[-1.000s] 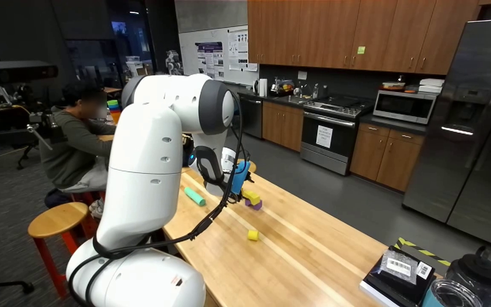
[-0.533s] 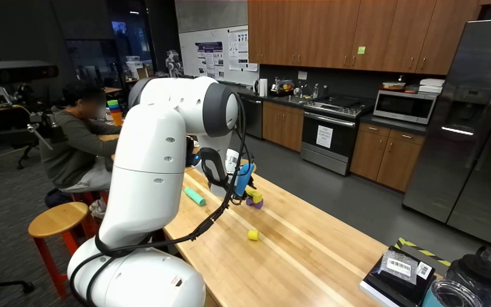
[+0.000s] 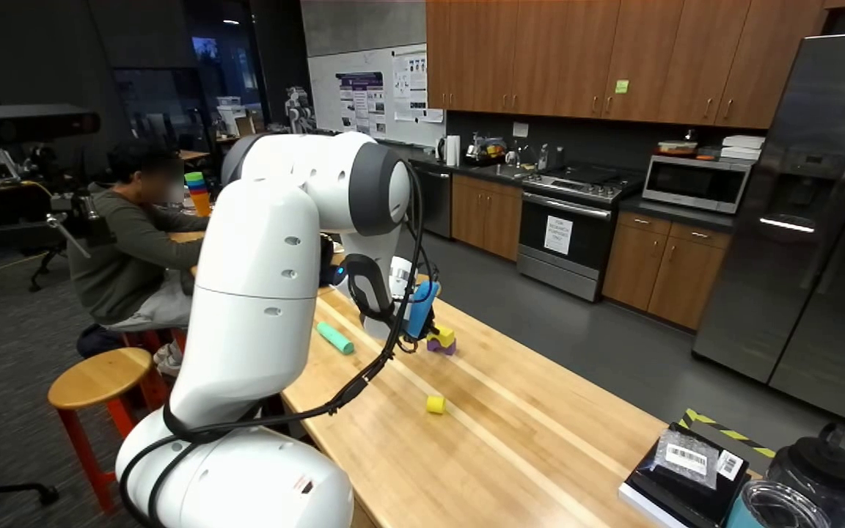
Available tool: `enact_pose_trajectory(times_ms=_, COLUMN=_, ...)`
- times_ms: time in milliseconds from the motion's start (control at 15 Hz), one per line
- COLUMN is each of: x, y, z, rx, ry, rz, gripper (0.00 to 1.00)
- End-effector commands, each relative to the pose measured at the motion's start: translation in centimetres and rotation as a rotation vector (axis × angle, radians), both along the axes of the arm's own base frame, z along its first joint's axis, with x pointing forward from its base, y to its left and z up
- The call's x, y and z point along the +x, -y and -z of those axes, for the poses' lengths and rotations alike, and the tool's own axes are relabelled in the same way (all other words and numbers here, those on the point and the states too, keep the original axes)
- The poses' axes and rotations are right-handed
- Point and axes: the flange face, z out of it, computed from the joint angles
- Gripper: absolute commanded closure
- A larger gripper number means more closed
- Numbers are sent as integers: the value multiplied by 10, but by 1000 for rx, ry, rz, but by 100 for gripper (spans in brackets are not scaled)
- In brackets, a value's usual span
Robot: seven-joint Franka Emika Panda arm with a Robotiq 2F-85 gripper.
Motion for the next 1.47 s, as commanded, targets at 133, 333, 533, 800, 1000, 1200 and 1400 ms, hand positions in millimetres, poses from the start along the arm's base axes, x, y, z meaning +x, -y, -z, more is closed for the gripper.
enact_pose_trajectory(times_ms=133, x=1, y=8, z=-8, rx=11, ry=0, rz=-14, gripper=74)
enact_pose_trajectory(times_ms=333, x=4, y=9, z=-12, rx=0, ry=-7, rz=-25, gripper=56)
enact_pose_trajectory(times_ms=533, x=9, y=8, z=-18, rx=-19, ry=-7, rz=-44, gripper=34)
enact_pose_trajectory(times_ms=800, x=23, y=6, z=-24, rx=-38, ry=-10, rz=-70, gripper=5)
enact_pose_trajectory(times_ms=1000, x=35, y=5, z=-25, rx=-46, ry=-31, rz=-87, gripper=0)
enact_pose_trajectory(times_ms=1200, x=41, y=7, z=-25, rx=-50, ry=-53, rz=-95, gripper=0)
enact_pose_trajectory(times_ms=1400, x=43, y=9, z=-19, rx=-44, ry=-80, rz=-97, gripper=0)
